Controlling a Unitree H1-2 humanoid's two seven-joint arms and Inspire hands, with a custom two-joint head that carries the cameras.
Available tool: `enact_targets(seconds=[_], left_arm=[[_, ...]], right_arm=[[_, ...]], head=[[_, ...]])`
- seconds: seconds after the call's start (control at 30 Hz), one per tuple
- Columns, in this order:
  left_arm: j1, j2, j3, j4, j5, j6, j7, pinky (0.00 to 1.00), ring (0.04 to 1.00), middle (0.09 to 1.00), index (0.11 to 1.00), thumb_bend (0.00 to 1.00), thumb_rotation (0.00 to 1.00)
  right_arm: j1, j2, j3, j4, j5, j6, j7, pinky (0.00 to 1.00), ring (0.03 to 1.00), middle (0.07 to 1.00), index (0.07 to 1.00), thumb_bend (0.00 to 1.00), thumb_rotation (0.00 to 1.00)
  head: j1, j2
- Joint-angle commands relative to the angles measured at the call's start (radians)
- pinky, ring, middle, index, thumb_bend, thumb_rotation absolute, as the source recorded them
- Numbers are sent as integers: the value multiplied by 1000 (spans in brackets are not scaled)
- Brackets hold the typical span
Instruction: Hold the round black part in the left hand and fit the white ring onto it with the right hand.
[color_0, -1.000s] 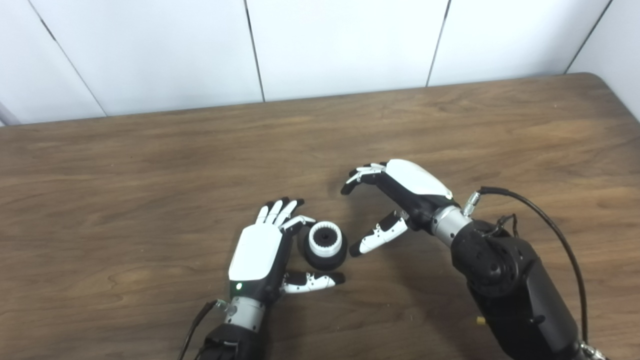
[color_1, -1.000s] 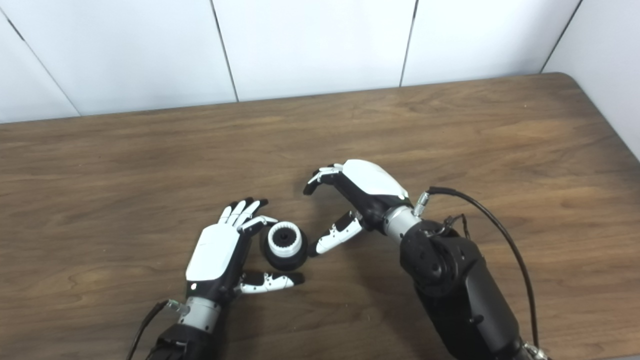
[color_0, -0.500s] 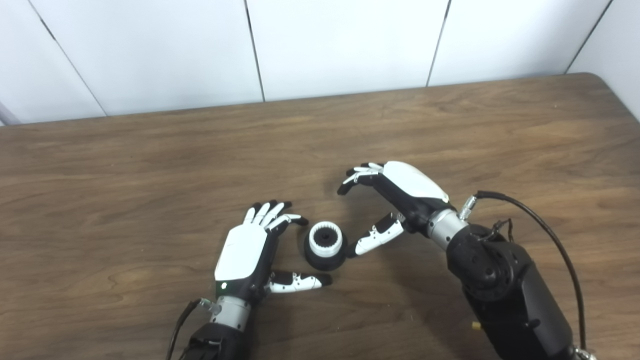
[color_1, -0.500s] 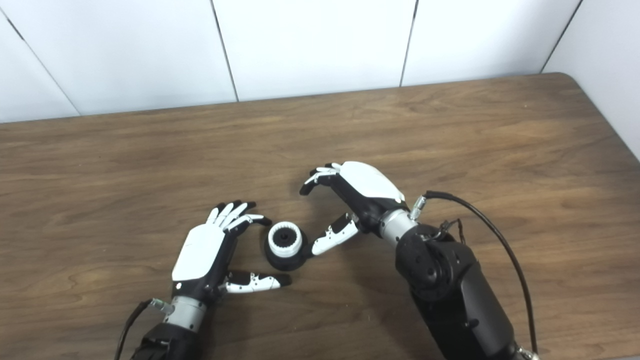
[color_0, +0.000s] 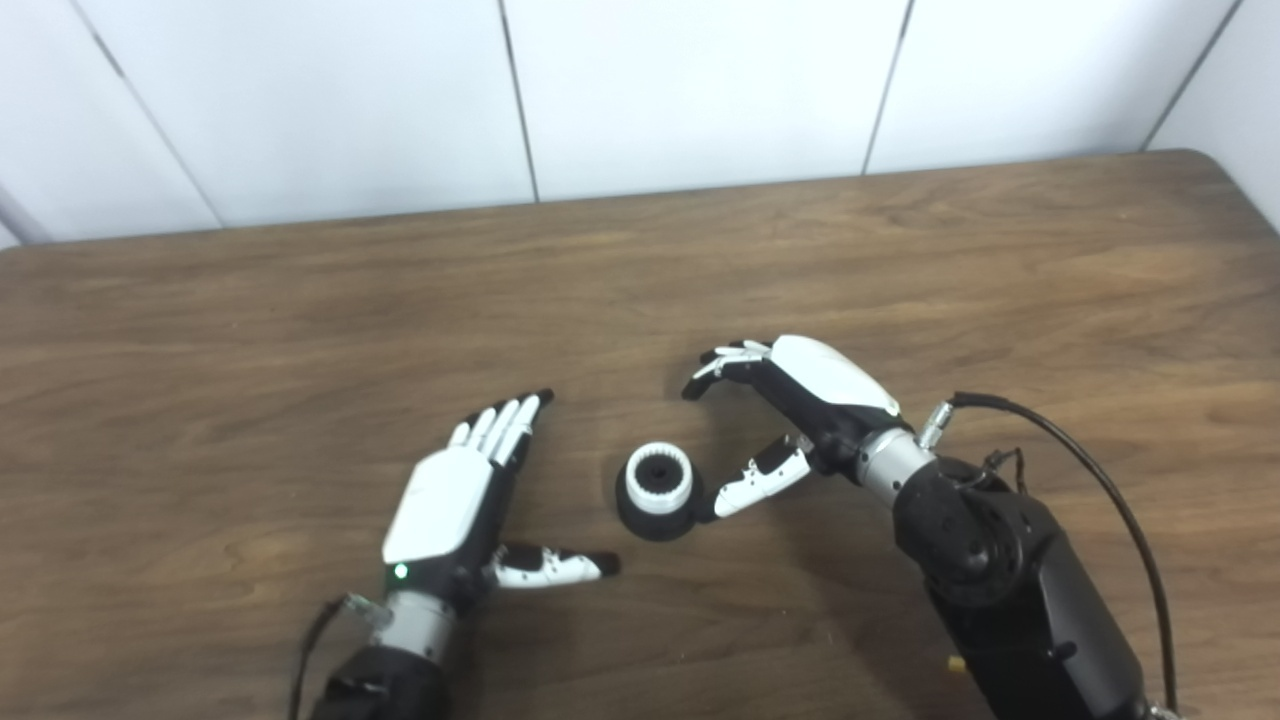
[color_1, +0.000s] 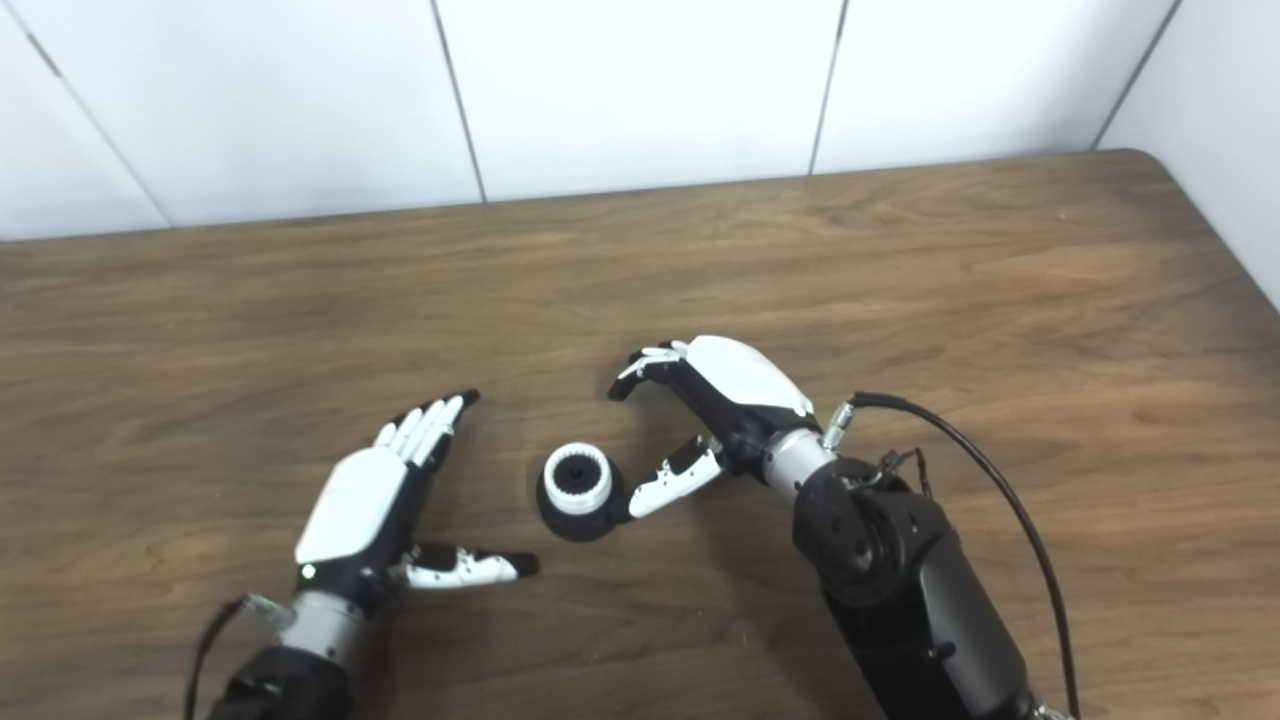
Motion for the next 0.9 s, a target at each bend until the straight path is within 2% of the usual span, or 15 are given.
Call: enact_targets(seconds=[0.0,0.17,0.23,0.33,0.4,0.47,0.53,0.63,0.7,0.73,0.8,0.87], left_arm=[[-5,30,32,-75,-48,24,-45,1000,1000,984,1000,1000,283],[5,67,121,-172,-181,109,-145,1000,1000,990,1000,1000,251],[16,69,183,-201,-275,153,-164,928,985,983,1000,1000,219],[29,86,248,-220,-368,176,-172,919,997,991,1000,1000,209],[39,98,284,-221,-411,176,-163,937,997,988,1000,997,240],[50,100,310,-217,-443,165,-144,928,987,981,996,960,276],[58,91,330,-208,-478,147,-122,971,989,981,985,902,302],[79,67,354,-190,-524,104,-74,997,988,974,974,830,330],[91,51,364,-178,-549,75,-46,1000,983,964,970,761,390],[100,48,368,-173,-551,59,-34,971,969,956,967,709,456],[116,36,375,-164,-568,37,-15,924,950,955,970,622,615],[127,9,397,-145,-641,10,2,930,955,960,971,571,697]], right_arm=[[-33,4,-8,-18,12,-15,-23,1000,959,907,746,1000,325],[-31,-6,-29,-30,48,2,-9,958,949,927,768,1000,326],[-24,-18,-47,-35,80,8,-1,904,946,935,795,1000,390],[-11,-31,-75,-52,117,22,10,868,936,929,816,981,466],[1,-42,-91,-68,128,27,17,860,934,928,830,879,561],[13,-49,-104,-80,129,28,16,847,926,927,843,787,675],[27,-44,-125,-87,137,29,2,837,912,920,850,697,776],[61,-23,-169,-92,176,17,-59,820,897,911,849,603,857],[88,-5,-205,-90,214,8,-107,813,893,913,855,530,930],[104,11,-223,-93,234,8,-133,816,893,916,862,506,972],[133,40,-261,-87,284,-12,-190,831,895,920,874,483,995],[158,63,-295,-70,341,-45,-243,834,891,915,887,466,999]], head=[[1,-2],[-2,-8],[-7,-13],[-16,-18],[-21,-20],[-25,-23],[-28,-25],[-33,-29],[-40,-30],[-41,-31],[-55,-34],[-60,-36]])
